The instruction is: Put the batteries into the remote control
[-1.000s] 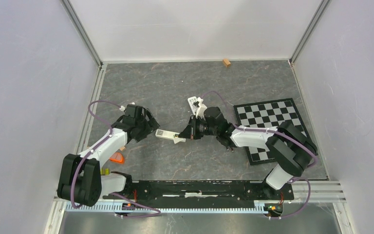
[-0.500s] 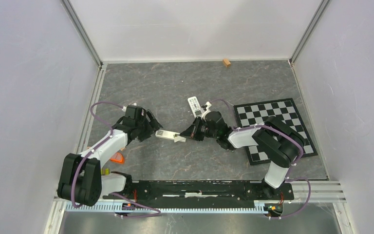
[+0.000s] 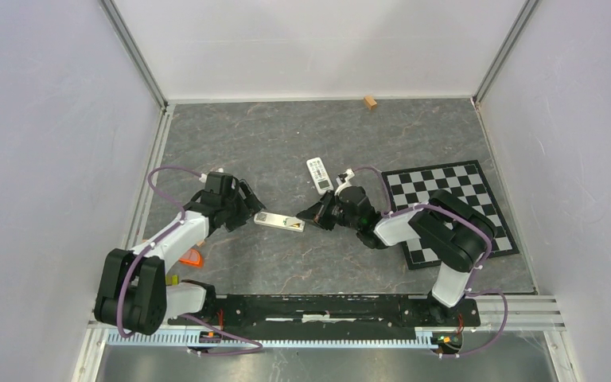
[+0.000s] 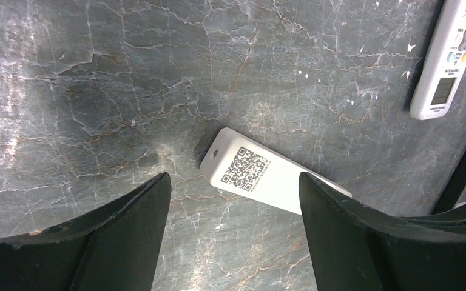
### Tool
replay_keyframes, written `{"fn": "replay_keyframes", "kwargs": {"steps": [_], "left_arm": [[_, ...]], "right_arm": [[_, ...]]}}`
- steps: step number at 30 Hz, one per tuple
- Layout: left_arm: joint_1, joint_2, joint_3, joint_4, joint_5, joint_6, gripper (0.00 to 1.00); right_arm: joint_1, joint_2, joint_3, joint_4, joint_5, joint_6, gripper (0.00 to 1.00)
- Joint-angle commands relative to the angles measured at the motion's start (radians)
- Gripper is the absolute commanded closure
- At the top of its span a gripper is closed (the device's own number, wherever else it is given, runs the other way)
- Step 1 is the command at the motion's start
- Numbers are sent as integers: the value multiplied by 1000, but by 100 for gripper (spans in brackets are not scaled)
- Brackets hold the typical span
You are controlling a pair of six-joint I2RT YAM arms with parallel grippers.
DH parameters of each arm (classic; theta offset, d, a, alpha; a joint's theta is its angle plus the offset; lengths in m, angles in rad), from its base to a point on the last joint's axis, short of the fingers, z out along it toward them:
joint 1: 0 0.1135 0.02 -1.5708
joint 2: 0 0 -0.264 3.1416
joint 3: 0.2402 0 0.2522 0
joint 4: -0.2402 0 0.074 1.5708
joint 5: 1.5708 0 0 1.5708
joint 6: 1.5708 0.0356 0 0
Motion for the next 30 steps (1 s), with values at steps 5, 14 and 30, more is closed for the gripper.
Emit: {"fn": "replay_keyframes", "kwargs": {"steps": [5, 14, 30], "left_arm": [[4, 7, 2, 39, -4, -27, 18], [4, 33, 3, 47, 5, -38, 22], [5, 37, -40, 71, 8, -52, 33]], "right_arm": [[-2, 32, -10, 84, 80, 47, 100], [3, 65, -6, 96, 67, 89, 100], [26, 70, -45, 88, 19, 190, 100]]}}
